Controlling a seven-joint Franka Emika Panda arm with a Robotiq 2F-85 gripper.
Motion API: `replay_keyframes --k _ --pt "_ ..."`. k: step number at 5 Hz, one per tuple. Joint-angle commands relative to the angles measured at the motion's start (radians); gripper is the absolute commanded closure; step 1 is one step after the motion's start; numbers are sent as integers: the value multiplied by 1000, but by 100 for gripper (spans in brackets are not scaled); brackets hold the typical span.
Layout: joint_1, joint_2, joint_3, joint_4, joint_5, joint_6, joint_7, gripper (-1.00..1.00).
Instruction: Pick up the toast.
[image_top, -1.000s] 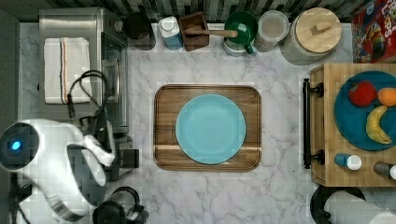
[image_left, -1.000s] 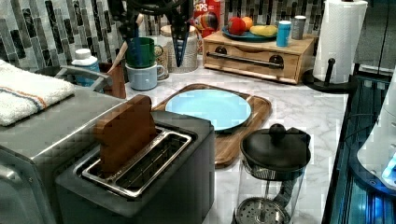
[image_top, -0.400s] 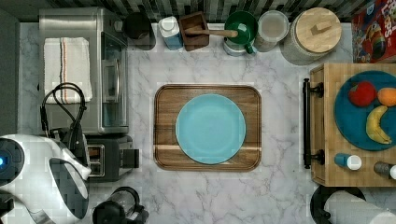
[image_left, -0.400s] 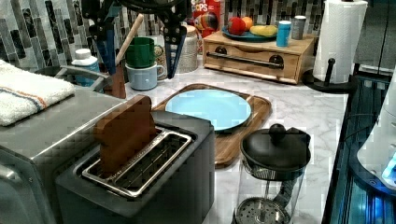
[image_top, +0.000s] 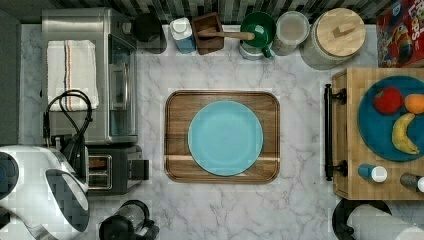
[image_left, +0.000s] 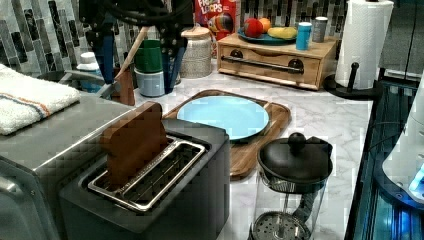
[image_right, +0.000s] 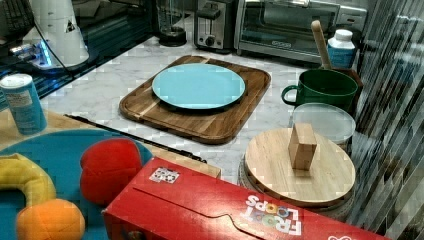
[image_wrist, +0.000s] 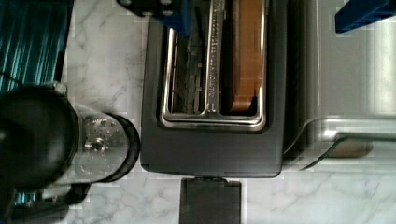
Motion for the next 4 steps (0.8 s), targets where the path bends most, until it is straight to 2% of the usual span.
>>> replay_keyframes --k 1,2,3,4 --pt "101 104 78 134 -49 20 176 -99" --pt "92 115 85 135 2 29 204 100" --pt "75 89 88 117 74 58 226 100" --pt "66 101 87 171 89 -1 231 100"
